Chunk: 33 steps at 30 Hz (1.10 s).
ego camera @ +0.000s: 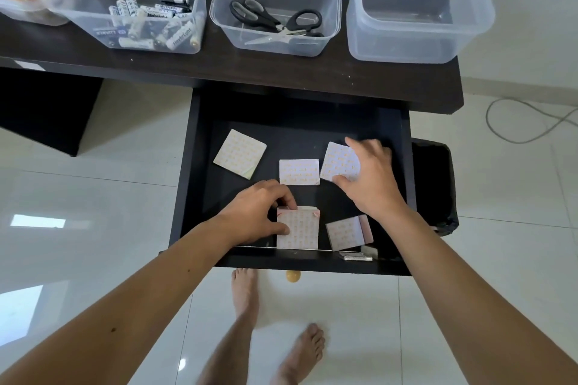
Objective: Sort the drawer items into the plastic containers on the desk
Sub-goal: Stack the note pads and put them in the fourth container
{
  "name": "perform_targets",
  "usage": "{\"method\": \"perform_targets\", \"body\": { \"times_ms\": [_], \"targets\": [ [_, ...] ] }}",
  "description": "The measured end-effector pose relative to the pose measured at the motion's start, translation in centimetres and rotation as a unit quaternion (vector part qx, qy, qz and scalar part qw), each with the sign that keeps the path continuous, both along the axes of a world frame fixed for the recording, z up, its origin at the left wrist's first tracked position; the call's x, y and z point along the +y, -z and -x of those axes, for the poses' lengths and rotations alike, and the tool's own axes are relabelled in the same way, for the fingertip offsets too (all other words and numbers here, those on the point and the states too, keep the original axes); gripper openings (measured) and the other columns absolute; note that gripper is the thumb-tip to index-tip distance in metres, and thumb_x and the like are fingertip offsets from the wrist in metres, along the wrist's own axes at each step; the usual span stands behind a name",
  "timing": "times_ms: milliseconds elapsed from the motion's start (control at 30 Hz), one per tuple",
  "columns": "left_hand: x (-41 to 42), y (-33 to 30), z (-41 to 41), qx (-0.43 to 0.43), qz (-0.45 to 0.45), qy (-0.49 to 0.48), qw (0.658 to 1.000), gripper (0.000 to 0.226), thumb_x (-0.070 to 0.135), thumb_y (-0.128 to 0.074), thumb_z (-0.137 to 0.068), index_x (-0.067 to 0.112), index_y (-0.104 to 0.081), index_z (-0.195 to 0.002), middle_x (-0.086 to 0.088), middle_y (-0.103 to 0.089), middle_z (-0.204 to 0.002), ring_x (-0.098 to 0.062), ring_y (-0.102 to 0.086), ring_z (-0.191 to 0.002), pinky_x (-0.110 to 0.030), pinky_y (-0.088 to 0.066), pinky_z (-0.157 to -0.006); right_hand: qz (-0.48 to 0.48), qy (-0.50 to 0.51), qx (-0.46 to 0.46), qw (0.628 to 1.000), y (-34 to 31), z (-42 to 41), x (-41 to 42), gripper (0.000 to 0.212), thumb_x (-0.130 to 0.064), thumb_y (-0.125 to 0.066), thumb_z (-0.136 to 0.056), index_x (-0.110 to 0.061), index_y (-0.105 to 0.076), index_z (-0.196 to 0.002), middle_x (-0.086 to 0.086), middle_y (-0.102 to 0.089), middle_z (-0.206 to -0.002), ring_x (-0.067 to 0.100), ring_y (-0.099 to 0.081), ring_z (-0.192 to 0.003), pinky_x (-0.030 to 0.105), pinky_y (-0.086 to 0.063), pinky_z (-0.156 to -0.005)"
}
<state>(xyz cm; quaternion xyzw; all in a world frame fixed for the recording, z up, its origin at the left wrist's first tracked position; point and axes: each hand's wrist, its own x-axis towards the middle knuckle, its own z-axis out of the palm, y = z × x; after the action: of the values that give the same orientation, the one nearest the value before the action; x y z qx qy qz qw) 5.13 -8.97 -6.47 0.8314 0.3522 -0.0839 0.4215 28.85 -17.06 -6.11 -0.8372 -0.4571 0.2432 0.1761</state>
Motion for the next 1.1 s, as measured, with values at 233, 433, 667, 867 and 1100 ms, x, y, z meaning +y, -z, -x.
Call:
{"method": "perform_targets", "body": {
  "times_ms": [233, 433, 667, 867, 1100],
  "targets": [
    [0.3, -0.4, 0.4, -0.094, 0.068, -0.099, 0.988, 0.028, 0.022, -0.084, -0.088, 0.042, -0.070, -0.100, 0.021, -0.072, -0.108, 0.000, -0.063, -0.108, -0.019, -0.053, -0.086, -0.049, -0.008, 0.022, 0.998, -1.0, 0.8, -0.5, 0.059, -0.003, -0.076, -0.087, -0.028, -0.056, -0.136, -0.001, -0.030, -0.136, 0.012, -0.036, -0.122, 0.017, -0.045, -0.099],
    [0.5, -0.6, 0.6, -0.163, 0.161, -0.180, 0.957, 0.019, 0.012, -0.077, -0.095, 0.028, -0.074, -0.105, 0.012, -0.074, -0.116, -0.011, -0.072, -0.109, -0.033, -0.064, -0.091, -0.090, 0.013, 0.086, 0.992, -2.0, 0.8, -1.2, 0.043, -0.005, -0.062, -0.097, -0.037, -0.063, -0.124, -0.003, -0.054, -0.122, 0.008, -0.054, -0.105, 0.010, -0.042, -0.077],
    [1.5, -0.5, 0.9, -0.217, 0.212, -0.266, 0.915, 0.021, 0.008, -0.071, -0.098, 0.023, -0.073, -0.113, -0.009, -0.070, -0.118, -0.022, -0.074, -0.109, -0.038, -0.063, -0.094, -0.172, 0.054, 0.246, 0.952, -3.9, 0.6, -1.9, 0.042, -0.004, -0.052, -0.105, -0.038, -0.065, -0.129, -0.015, -0.068, -0.124, 0.009, -0.064, -0.114, 0.018, -0.051, -0.082],
    [2.0, -1.0, 0.6, -0.249, 0.226, -0.319, 0.886, 0.024, 0.010, -0.071, -0.099, 0.020, -0.072, -0.120, -0.009, -0.075, -0.120, -0.019, -0.074, -0.111, -0.036, -0.062, -0.096, -0.171, -0.013, 0.387, 0.906, -5.3, 0.9, -1.1, 0.043, -0.006, -0.057, -0.108, -0.038, -0.070, -0.133, -0.002, -0.068, -0.133, 0.017, -0.064, -0.124, 0.036, -0.057, -0.104],
    [2.0, -1.6, 0.6, -0.281, 0.272, -0.301, 0.870, 0.023, 0.016, -0.063, -0.103, 0.021, -0.072, -0.123, -0.012, -0.074, -0.123, -0.022, -0.072, -0.119, -0.036, -0.060, -0.098, -0.036, -0.095, 0.294, 0.951, -3.8, 3.4, 0.8, 0.038, -0.025, -0.060, -0.108, -0.055, -0.063, -0.132, -0.010, -0.061, -0.134, 0.009, -0.060, -0.127, 0.041, -0.056, -0.107]
  ]
}}
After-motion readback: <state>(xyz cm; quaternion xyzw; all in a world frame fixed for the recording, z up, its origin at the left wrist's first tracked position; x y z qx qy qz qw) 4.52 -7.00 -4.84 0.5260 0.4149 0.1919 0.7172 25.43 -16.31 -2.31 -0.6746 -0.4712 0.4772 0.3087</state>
